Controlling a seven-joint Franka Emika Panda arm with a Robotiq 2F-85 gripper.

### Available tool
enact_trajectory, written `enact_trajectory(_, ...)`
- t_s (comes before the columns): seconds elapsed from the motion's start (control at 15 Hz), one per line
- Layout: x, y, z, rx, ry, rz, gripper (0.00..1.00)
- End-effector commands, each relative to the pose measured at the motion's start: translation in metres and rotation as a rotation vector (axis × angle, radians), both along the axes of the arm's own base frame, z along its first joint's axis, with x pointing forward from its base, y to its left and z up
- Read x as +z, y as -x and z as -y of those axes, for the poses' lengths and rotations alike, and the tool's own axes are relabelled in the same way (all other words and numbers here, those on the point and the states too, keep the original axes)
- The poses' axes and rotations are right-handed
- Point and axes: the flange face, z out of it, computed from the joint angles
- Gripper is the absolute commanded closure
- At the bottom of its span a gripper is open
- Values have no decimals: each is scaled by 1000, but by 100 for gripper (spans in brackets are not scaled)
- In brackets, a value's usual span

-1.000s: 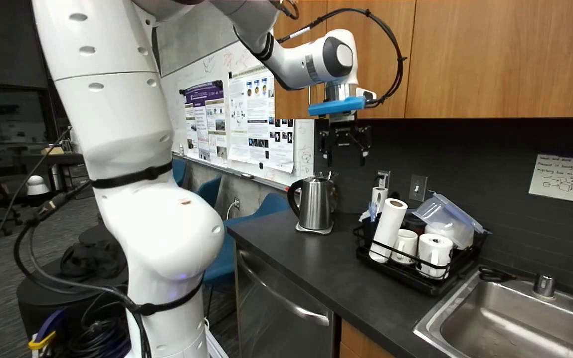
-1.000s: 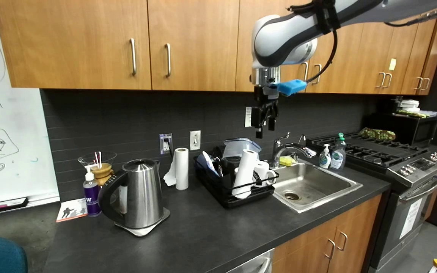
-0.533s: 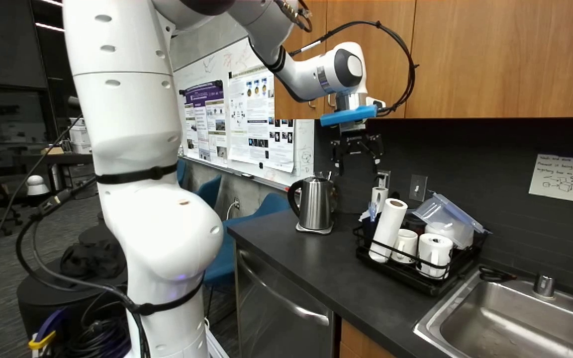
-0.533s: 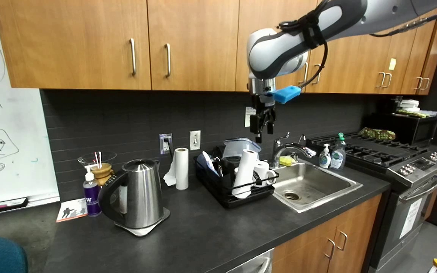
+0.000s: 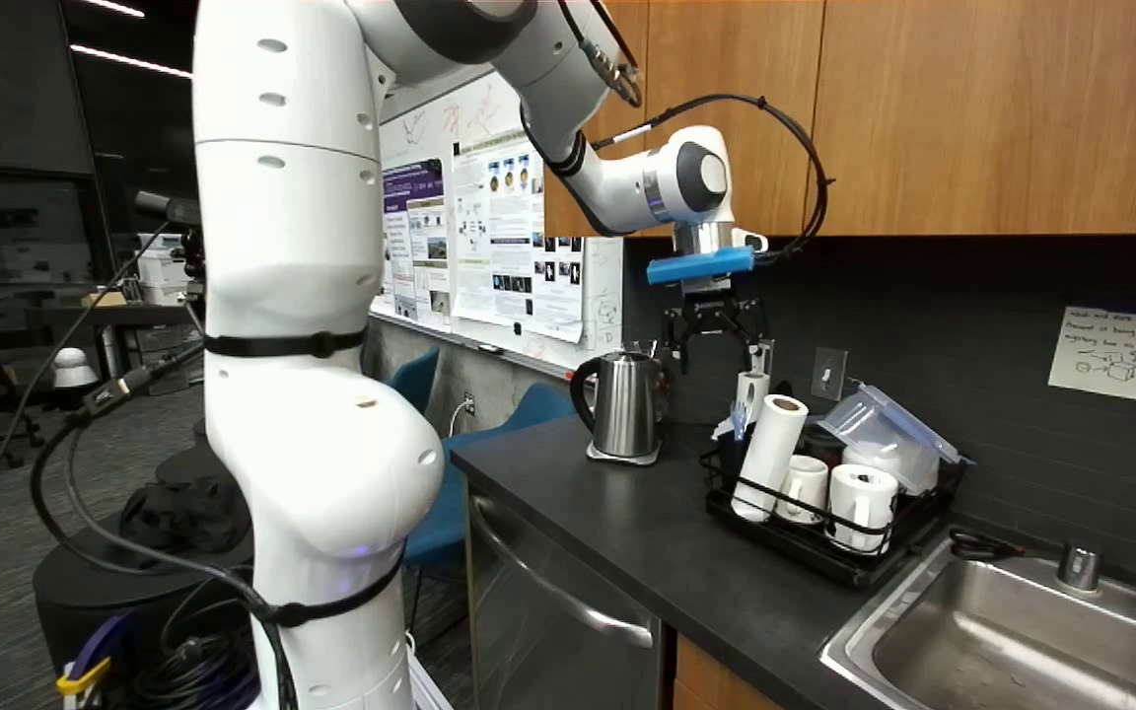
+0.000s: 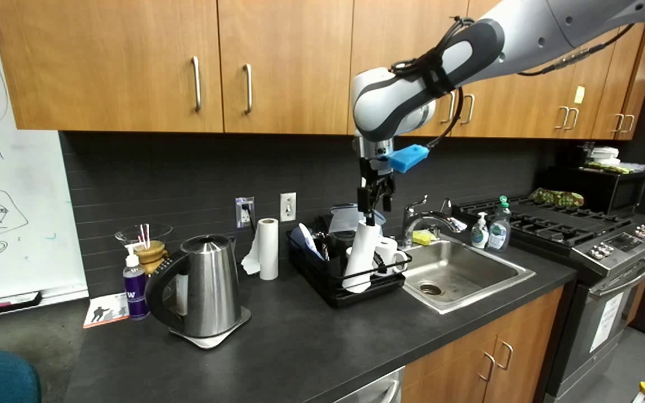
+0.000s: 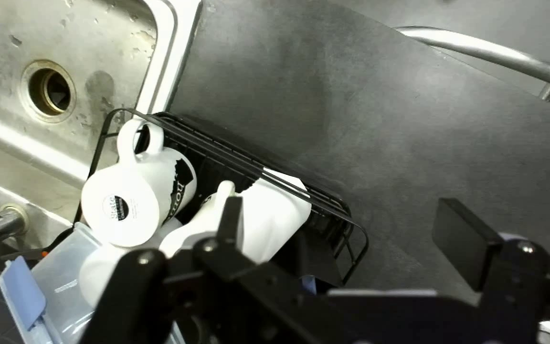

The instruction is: Put the tissue roll on the counter

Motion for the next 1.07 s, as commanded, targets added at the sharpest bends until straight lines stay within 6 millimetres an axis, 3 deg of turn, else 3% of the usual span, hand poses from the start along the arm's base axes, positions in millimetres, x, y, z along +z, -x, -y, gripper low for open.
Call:
enact_trajectory(0.0,-3,-13,0,9,54,37,0)
enact_trajectory(0.53,-13,-26,4,33,144,159,0)
enact_trajectory(1.0,-42,-29,-2,16,137,180,0)
